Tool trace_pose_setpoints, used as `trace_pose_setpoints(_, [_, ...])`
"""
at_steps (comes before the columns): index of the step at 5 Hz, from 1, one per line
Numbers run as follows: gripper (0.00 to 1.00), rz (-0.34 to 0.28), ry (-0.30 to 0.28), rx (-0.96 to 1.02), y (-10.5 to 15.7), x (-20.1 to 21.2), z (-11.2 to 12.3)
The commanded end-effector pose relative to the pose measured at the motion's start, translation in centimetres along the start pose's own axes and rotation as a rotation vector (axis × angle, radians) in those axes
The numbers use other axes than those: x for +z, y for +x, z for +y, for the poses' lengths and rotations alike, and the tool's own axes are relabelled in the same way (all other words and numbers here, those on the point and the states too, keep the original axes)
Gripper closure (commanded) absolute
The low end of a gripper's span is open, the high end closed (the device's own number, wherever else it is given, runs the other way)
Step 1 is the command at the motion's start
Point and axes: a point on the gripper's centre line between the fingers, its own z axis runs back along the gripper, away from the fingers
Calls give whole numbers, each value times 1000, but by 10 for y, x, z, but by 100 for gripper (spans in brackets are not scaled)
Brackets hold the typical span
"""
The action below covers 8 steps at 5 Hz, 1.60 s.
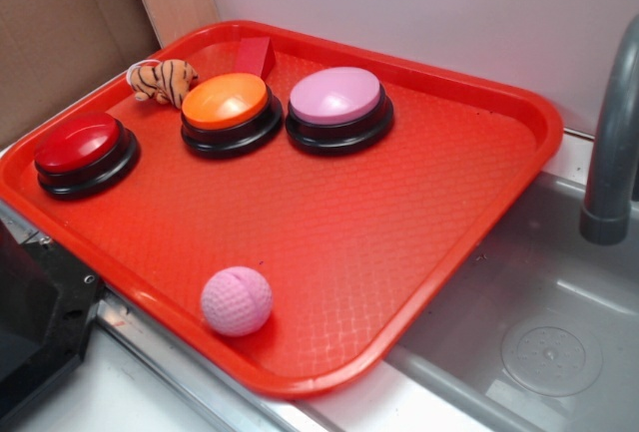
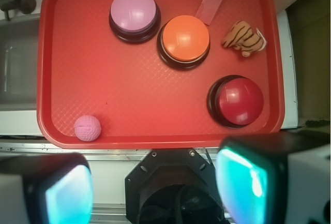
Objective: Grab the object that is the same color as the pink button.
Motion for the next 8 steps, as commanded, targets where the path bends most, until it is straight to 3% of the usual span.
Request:
trace_pose_setpoints(1, [0, 0, 0, 0, 0, 0, 0])
trace_pose_setpoints(3, [0, -17, -6, -94, -9, -53, -44])
trace_pose_setpoints(7, [0, 5, -100, -146, -16, -174, -116])
trace_pose_setpoints(8, [0, 18, -53, -173, -14, -195, -126])
